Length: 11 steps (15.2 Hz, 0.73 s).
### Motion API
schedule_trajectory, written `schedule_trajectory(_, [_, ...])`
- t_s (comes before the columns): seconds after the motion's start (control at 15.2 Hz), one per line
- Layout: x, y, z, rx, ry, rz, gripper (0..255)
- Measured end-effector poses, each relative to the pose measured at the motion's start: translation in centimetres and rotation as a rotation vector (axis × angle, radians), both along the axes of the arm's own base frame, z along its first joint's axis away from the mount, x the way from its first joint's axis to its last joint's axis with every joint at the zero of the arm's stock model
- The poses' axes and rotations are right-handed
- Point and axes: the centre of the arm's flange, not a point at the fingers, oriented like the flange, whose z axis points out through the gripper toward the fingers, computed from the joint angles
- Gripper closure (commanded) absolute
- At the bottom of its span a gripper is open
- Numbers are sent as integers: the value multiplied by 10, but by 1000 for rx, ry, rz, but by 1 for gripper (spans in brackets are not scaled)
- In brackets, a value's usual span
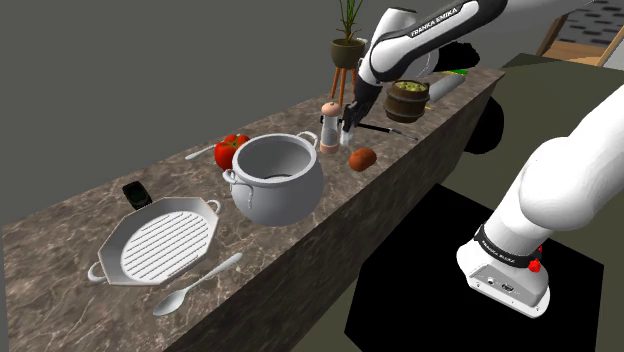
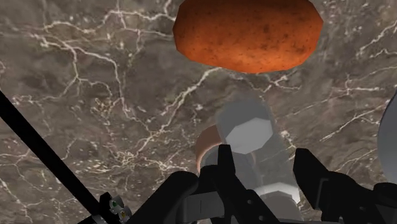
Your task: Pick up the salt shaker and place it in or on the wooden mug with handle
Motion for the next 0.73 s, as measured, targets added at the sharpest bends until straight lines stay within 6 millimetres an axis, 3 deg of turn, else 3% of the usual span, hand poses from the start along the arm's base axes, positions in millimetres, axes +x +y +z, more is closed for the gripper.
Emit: schedule_trajectory(0.73, [0,1,59,0,0,0,255])
